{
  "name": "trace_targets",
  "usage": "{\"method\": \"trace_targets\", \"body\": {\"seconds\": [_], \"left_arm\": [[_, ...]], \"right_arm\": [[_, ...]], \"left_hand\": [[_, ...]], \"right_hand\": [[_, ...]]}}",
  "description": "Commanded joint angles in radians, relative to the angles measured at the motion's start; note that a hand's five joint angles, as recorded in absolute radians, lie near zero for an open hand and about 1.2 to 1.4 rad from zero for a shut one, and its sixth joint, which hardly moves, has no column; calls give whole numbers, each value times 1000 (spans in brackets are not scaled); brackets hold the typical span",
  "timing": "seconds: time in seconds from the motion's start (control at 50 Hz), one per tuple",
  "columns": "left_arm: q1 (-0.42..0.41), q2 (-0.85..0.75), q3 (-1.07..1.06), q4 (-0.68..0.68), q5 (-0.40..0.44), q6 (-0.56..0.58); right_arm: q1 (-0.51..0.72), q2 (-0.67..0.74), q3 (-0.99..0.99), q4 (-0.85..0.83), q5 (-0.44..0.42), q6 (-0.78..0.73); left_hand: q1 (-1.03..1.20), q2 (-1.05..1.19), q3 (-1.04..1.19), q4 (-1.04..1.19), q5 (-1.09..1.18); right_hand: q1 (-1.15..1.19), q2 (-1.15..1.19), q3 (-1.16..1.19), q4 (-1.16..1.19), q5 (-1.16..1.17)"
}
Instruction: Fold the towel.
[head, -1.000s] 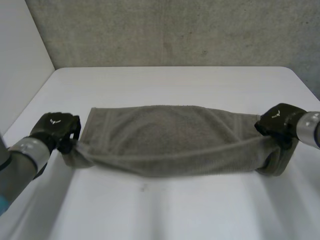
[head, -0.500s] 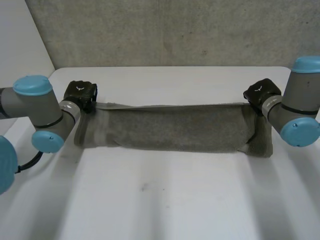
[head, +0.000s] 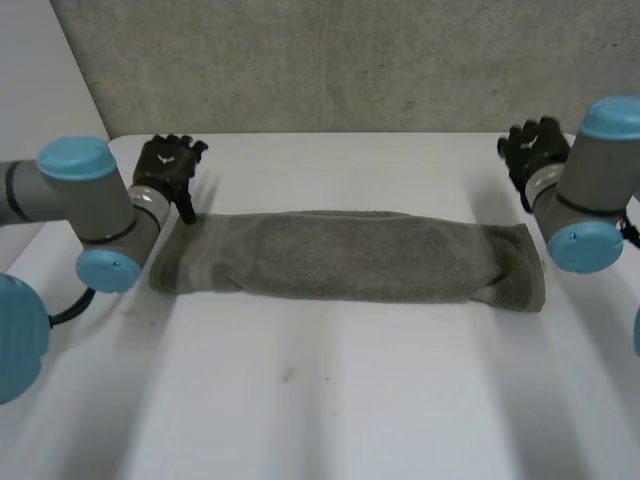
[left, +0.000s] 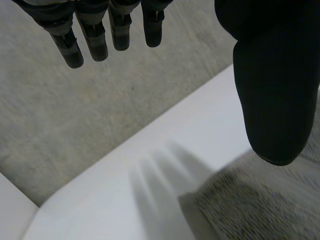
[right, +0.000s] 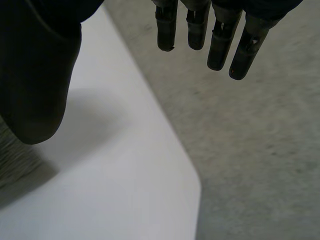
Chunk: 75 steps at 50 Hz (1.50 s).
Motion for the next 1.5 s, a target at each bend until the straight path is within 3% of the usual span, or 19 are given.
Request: {"method": "trace_targets", "body": {"seconds": [0.02,0.08,0.24,0.46,0.56,0.84,0.9,0.96,0.98,1.0,1.16,1.2,1.3,1.44,1.48,1.5], "left_arm": [[-4,180,-141,-17,-13,-12],[-9,275,-255,-14,-8,-12],[-10,458,-568,45,-7,-6],[-7,584,-846,218,-10,-7],[-9,602,-911,272,-13,-10],[-32,633,-1000,405,-61,1],[-32,634,-1018,433,-62,1],[-32,634,-1026,454,-62,1],[-33,634,-1029,460,-62,1],[-32,633,-1029,463,-62,1],[-29,633,-1031,463,-68,-1],[-27,633,-1031,463,-70,-4],[-26,633,-1031,463,-71,-4],[-27,633,-1035,465,-68,-4],[-27,633,-1037,465,-68,-4],[-27,633,-1037,465,-68,-4]], "right_arm": [[-4,-161,49,10,2,141],[-10,-203,89,18,-1,162],[-49,-446,480,53,-35,214],[-109,-526,832,11,-150,287],[-135,-522,957,-146,-178,319],[-132,-388,963,-259,-170,315],[-132,-372,956,-264,-170,313],[-138,-368,950,-289,-164,304],[-138,-368,950,-289,-164,304],[-145,-378,948,-305,-156,303],[-237,-421,928,-367,-98,169],[-332,-408,879,-376,-84,-60],[-368,-347,789,-375,-70,-278],[-285,-344,661,-370,-46,-262],[-131,-350,587,-359,-27,-253],[-130,-350,586,-359,-27,-253]], "left_hand": [[-1,5,6,5,-31],[-1,5,6,5,-31],[11,16,18,17,-19],[22,28,30,29,-7],[16,22,24,23,-13],[8,14,15,14,-22],[8,14,15,14,-22],[8,14,15,14,-22],[8,14,15,14,-22],[8,14,15,14,-22],[5,11,12,11,-25],[5,11,12,11,-25],[5,11,12,11,-25],[2,8,9,8,-28],[2,8,9,8,-28],[2,8,9,8,-28]], "right_hand": [[-61,-69,-73,-85,-60],[-61,-69,-73,-85,-60],[-40,-48,-51,-64,-39],[81,73,70,57,82],[154,147,143,130,155],[281,273,269,257,282],[410,402,399,386,411],[936,928,925,912,937],[938,931,927,914,939],[1158,1151,1147,1134,1159],[1160,1153,1149,1136,1161],[1160,1153,1149,1136,1161],[1160,1153,1149,1136,1161],[1160,1153,1149,1136,1161],[1160,1153,1149,1136,1161],[1160,1153,1149,1136,1161]]}}
